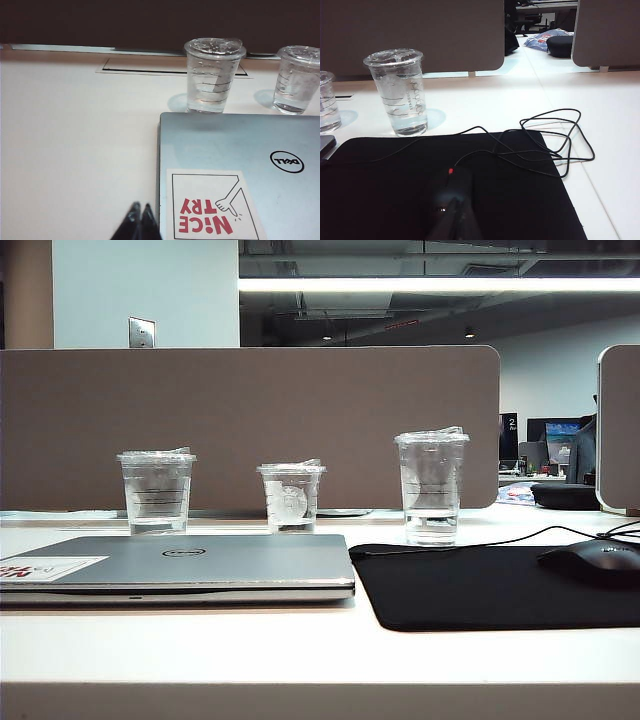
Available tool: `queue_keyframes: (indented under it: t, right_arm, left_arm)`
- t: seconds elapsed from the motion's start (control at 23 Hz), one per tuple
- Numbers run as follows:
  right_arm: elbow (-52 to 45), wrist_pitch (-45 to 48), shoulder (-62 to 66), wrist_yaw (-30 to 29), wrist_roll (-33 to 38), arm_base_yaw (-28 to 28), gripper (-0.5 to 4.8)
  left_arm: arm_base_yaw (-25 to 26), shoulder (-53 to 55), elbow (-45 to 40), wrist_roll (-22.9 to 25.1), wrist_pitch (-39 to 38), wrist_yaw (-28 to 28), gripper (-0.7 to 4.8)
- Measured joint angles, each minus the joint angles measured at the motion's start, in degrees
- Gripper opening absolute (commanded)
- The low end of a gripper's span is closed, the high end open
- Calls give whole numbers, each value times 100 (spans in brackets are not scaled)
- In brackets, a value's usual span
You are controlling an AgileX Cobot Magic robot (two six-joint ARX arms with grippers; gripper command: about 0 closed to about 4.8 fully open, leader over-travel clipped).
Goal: Pick up the coffee cup on the right and place it on the right side of the laptop.
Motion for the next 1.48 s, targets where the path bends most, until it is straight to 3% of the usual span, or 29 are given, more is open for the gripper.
queue_keyframes:
  t: [0.7,0.74,0.96,1.22,1.39,1.48]
  right_arm:
    - [0,0,0,-35,146,2,-8]
    - [0,0,0,-61,302,2,-9]
    - [0,-2,0,-772,1711,2,-9]
    - [0,0,0,-1622,2444,9,8]
    - [0,81,2,-1766,2570,13,105]
    - [0,256,9,-1805,2594,15,122]
  left_arm:
    - [-77,0,0,-2,0,-11,-5]
    - [-168,0,0,-2,0,-15,-5]
    - [-2179,0,2,0,0,9,-5]
    - [-2994,0,2,0,0,35,-5]
    - [-2999,0,2,-2,0,31,-5]
    - [-3001,0,0,-2,0,31,-5]
